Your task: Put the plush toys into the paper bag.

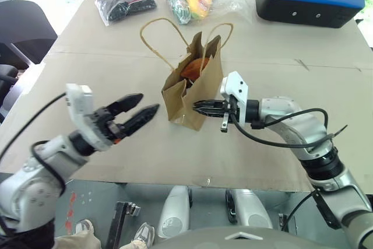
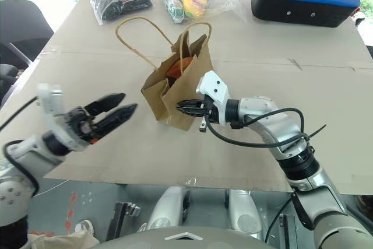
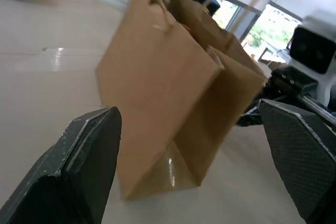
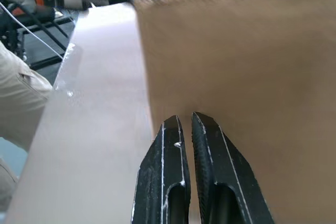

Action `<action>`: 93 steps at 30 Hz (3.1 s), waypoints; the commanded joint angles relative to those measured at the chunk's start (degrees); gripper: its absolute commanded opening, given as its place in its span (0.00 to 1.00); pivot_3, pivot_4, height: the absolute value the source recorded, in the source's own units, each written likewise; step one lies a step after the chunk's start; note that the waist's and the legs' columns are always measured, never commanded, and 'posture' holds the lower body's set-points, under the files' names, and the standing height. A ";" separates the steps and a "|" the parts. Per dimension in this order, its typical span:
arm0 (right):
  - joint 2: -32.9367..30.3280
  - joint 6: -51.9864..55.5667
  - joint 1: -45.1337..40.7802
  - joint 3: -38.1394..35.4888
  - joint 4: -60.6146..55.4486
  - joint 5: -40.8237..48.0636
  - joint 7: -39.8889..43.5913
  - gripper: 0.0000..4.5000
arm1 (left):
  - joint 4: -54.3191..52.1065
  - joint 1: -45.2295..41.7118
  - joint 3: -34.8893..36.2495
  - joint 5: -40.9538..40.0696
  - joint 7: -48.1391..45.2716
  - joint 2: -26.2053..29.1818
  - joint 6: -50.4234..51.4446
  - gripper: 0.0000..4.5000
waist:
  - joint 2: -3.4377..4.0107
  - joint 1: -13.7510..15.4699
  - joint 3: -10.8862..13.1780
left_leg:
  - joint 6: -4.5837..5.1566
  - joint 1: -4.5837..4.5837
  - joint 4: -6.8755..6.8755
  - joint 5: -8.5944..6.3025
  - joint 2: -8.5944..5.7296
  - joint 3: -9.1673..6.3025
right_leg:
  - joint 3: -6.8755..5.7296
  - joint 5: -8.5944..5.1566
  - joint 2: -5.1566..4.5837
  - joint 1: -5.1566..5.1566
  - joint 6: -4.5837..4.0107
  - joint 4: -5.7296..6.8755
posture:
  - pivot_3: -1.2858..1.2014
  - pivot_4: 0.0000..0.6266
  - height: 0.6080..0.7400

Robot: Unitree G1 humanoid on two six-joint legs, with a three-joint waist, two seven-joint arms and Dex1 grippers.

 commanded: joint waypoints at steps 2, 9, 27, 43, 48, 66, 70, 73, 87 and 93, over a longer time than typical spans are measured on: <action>3.24 -4.08 -2.29 1.86 4.43 -3.41 1.20 0.02 | -4.11 -1.70 -6.84 8.04 3.95 -3.64 -4.94 1.00 | -0.02 -0.22 -0.01 | 0.00 0.01 -0.01 0.00 0.01 -0.02 | -0.01 0.00 0.02 0.00 0.00 0.01 | 0.52 0.24 1.00; 4.02 -6.02 -0.91 2.30 5.68 -6.66 2.40 0.02 | -5.05 -4.31 -15.63 21.55 12.26 -10.72 -11.40 1.00 | -0.02 -0.31 -0.01 | 0.00 0.00 0.00 0.00 0.00 -0.02 | -0.01 0.01 0.01 -0.02 0.00 0.09 | 0.52 0.24 1.00; -7.98 -5.02 12.86 -19.21 -12.08 2.47 2.60 0.51 | 4.47 -8.12 -15.08 28.10 1.80 -11.47 -26.00 0.00 | -0.02 0.14 -0.01 | 0.01 -0.02 0.05 0.00 -0.03 -0.03 | -0.03 0.00 0.01 0.00 0.01 0.08 | 0.52 0.24 1.00; -29.46 -8.79 37.21 -54.59 -13.82 14.29 20.72 0.51 | 52.93 -45.64 -24.17 26.30 -57.17 2.27 -32.88 0.00 | 0.03 0.97 0.02 | 0.02 -0.04 0.24 0.00 -0.02 0.01 | -0.04 -0.01 0.09 0.07 0.03 0.09 | 0.52 0.24 1.00; -30.58 -6.49 39.17 -57.92 -14.90 16.92 19.99 0.86 | 61.69 -50.48 -29.14 27.70 -57.25 -0.75 -40.05 0.00 | 0.01 0.48 0.02 | 0.02 -0.03 0.30 -0.01 -0.02 0.01 | 0.02 -0.01 0.10 0.12 0.03 0.11 | 0.52 0.24 1.00; -30.01 -8.98 42.36 -57.20 -16.91 15.91 18.37 0.99 | 69.57 -52.11 -31.39 26.04 -57.25 -2.12 -45.49 0.00 | 0.00 0.50 0.01 | 0.02 -0.04 0.35 -0.01 0.00 -0.01 | 0.01 -0.01 0.11 0.12 0.04 0.19 | 0.52 0.24 1.00; -29.73 -9.13 42.59 -56.64 -17.30 15.85 18.01 0.99 | 71.07 -52.34 -32.73 25.53 -57.25 -1.49 -46.33 0.00 | 0.00 0.53 0.01 | 0.02 -0.03 0.35 -0.01 0.01 -0.02 | 0.01 -0.01 0.12 0.11 0.04 0.19 | 0.52 0.24 1.00; -29.54 -9.14 42.78 -56.04 -17.69 15.82 17.69 1.00 | 74.40 -53.30 -31.74 27.56 -57.25 -3.09 -50.09 0.21 | 0.00 0.74 0.01 | 0.02 -0.03 0.36 -0.01 0.00 -0.01 | 0.01 -0.01 0.11 0.11 0.04 0.19 | 0.52 0.24 1.00; -26.95 -10.63 45.24 -53.85 -16.05 14.14 16.56 1.00 | 37.73 -26.82 -10.47 16.82 -36.20 5.74 -22.56 0.92 | 0.00 -0.16 0.01 | 0.02 0.00 0.34 0.00 0.07 -0.04 | -0.03 -0.01 0.08 0.13 0.04 0.25 | 0.52 0.24 1.00; -24.25 -12.99 48.90 -53.70 -13.87 11.12 15.23 1.00 | 12.22 1.38 3.92 7.87 -23.34 4.93 -10.18 0.96 | -0.01 -0.29 -0.02 | 0.02 0.03 0.31 -0.01 0.09 0.04 | 0.03 -0.02 -0.01 0.13 0.04 0.21 | 0.52 0.24 1.00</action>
